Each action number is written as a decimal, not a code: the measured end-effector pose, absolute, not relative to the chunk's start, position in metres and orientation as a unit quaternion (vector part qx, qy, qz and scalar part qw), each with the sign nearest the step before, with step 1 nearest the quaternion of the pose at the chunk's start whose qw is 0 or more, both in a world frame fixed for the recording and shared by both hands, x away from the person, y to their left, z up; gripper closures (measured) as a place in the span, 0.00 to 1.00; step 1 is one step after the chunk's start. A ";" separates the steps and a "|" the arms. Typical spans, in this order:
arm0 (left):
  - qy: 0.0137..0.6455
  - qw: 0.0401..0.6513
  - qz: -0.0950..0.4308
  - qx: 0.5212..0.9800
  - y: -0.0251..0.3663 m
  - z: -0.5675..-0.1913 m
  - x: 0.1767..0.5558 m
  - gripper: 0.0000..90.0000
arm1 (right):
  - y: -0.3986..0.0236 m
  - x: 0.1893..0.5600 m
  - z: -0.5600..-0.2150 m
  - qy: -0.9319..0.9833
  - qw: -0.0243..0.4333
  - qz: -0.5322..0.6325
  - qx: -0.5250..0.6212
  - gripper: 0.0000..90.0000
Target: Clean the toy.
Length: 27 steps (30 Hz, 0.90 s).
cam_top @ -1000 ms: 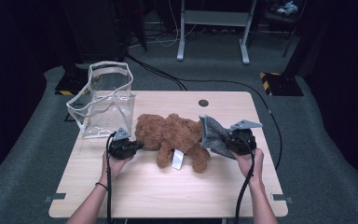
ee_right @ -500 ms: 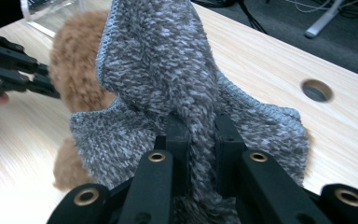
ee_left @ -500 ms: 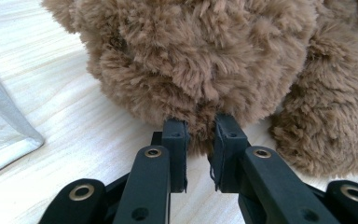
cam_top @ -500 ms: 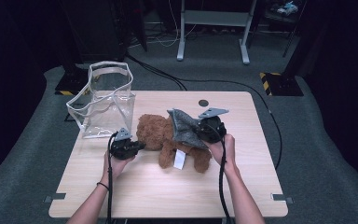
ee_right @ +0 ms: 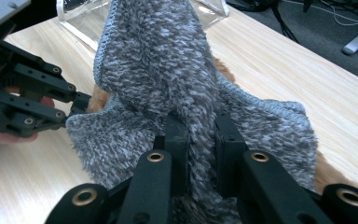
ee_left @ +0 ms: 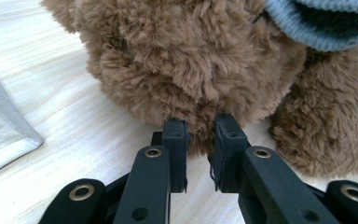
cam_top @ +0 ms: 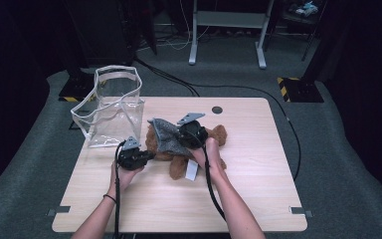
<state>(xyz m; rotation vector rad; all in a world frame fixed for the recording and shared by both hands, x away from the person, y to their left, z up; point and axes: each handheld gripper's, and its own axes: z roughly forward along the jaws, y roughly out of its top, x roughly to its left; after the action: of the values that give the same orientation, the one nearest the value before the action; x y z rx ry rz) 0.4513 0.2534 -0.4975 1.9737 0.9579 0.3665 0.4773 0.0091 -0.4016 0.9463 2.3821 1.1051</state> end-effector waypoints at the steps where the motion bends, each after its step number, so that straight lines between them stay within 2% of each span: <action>1: 0.383 0.441 0.150 0.797 0.254 -0.497 0.452 0.87 | 0.011 0.478 -0.403 0.843 0.175 0.383 0.336 0.88; 15: 0.384 0.446 0.148 0.795 0.254 -0.497 0.452 0.86 | -0.003 0.483 -0.408 0.854 0.218 0.333 0.336 0.88; 27: 0.385 0.447 0.147 0.794 0.254 -0.497 0.451 0.86 | -0.043 0.483 -0.404 0.835 0.217 0.326 0.386 0.88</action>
<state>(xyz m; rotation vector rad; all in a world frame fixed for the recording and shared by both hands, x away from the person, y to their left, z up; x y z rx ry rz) 0.4513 0.2543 -0.4974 1.9657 0.9520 0.3635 0.4829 -0.0431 -0.4044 1.0701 2.3139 0.9017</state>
